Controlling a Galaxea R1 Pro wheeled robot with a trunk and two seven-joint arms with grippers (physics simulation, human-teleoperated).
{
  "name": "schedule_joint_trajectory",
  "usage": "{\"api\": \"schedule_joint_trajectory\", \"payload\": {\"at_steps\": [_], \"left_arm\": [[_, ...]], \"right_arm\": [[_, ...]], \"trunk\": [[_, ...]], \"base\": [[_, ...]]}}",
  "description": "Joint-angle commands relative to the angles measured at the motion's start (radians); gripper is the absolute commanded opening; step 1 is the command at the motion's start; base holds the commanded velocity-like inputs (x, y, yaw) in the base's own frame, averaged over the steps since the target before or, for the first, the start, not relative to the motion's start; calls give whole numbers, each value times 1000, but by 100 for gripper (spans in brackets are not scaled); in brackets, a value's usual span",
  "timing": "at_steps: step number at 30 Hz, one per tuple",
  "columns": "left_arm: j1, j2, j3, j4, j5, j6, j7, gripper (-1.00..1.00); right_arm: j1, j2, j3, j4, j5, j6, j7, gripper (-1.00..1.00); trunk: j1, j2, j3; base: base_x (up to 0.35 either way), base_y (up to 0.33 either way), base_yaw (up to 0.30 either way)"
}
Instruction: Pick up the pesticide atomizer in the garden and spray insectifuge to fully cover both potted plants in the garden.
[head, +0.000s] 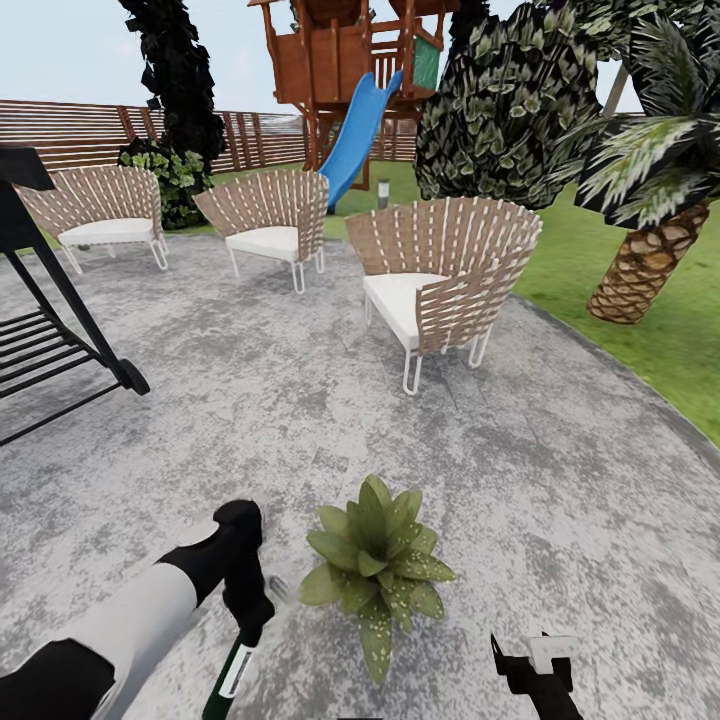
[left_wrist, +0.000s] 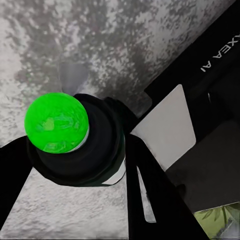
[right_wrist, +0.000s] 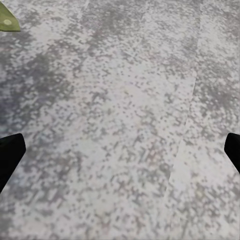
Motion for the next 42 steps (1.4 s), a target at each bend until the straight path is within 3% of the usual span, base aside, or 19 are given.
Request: {"api": "schedule_joint_trajectory", "payload": {"at_steps": [1,6,16,27,37,42], "left_arm": [[2,7,-4,-2,-6,10,-10,-100],[3,13,-1,-14,-5,11,-9,-100],[-43,-41,-2,-31,-6,24,-9,-100],[-30,-14,-3,-16,-7,11,-9,-100],[-34,-15,-1,-28,-6,16,-9,-100],[-35,-18,-2,-29,-6,17,-8,-100]], "right_arm": [[0,0,-8,1,10,-3,1,100],[-1,0,-8,1,10,-3,1,100],[-1,0,-8,1,10,-3,1,100],[-1,0,-8,1,10,-3,1,100],[-1,0,-8,1,10,-3,1,100],[-1,0,-8,1,10,-3,2,100]], "trunk": [[0,0,-1],[0,0,-1],[0,0,-1],[0,0,-1],[0,0,-1],[0,0,-1]], "base": [[0,0,0],[0,0,0],[0,0,0],[0,0,-109],[-73,69,-291],[-50,185,-62]]}}
